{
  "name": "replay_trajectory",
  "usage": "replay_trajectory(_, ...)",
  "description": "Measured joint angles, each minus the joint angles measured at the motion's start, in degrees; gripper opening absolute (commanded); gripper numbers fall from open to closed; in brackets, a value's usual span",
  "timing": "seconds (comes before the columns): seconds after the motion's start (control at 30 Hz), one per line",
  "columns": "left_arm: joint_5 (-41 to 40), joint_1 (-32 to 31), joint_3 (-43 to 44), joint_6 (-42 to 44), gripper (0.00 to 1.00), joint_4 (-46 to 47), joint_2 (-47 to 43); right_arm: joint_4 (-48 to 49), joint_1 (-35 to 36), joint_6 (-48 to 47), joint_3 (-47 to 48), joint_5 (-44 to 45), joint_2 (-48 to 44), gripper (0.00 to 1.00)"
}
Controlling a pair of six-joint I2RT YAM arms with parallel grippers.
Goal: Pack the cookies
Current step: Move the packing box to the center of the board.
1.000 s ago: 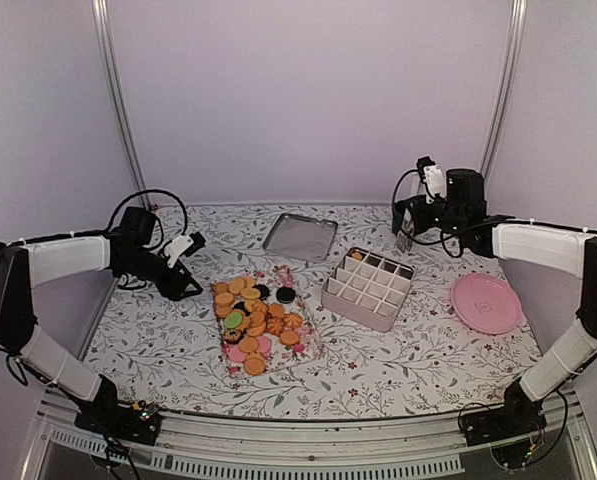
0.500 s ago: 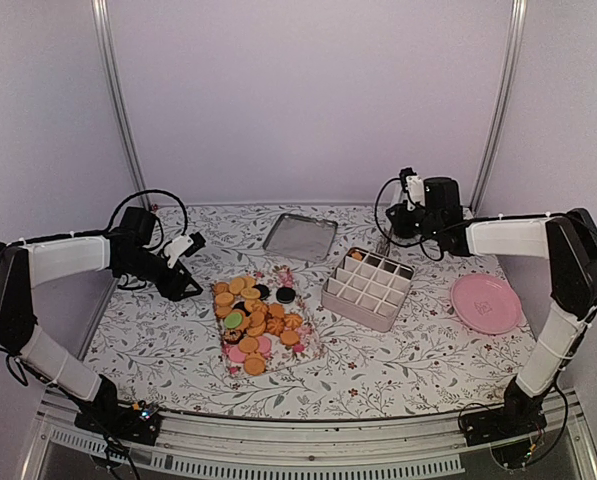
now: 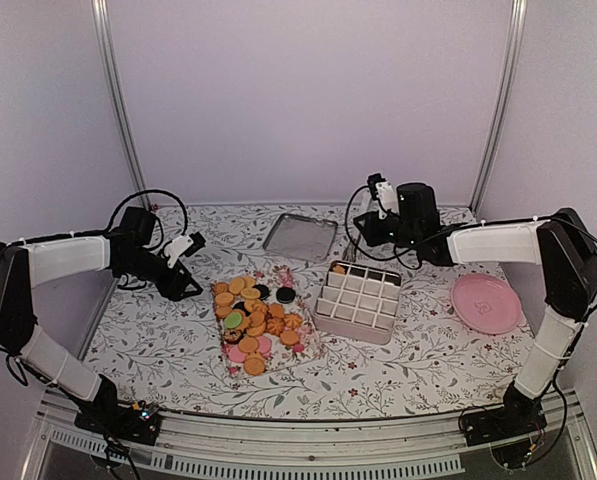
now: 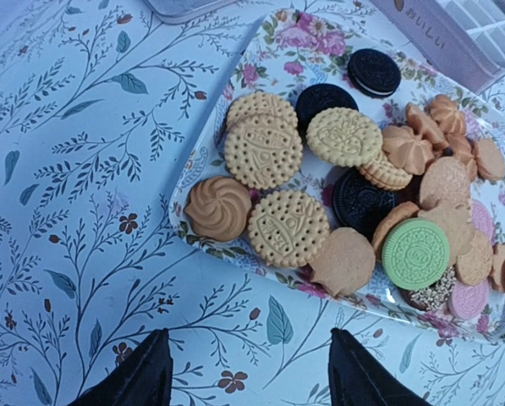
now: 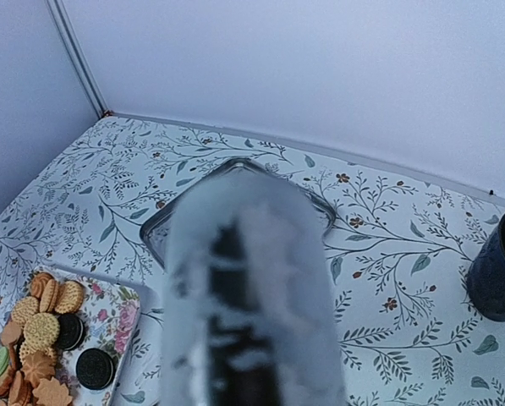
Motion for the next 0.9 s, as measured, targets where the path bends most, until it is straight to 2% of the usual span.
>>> replay_trajectory(0.33,-0.2,0.0,0.0,0.0,0.63,0.4,0.0,0.3,4.2,1.3,-0.9,-1.2,-0.3,0.15)
replay_trajectory(0.53,-3.0,0.0,-1.0,0.1,0.61,2.9,1.7,0.0,4.6,1.6,-1.4,-0.5,-2.4,0.17)
replay_trajectory(0.77,-11.2,-1.4,-1.8,0.0,0.60,7.6,11.1,-0.8,4.6,-0.2,-1.1,3.2,-9.0,0.18)
replay_trajectory(0.9,-14.1,-3.9,2.1,-0.7,0.59,10.1,16.8,-1.1,4.6,-1.0,-2.7,6.5,-14.4,0.18)
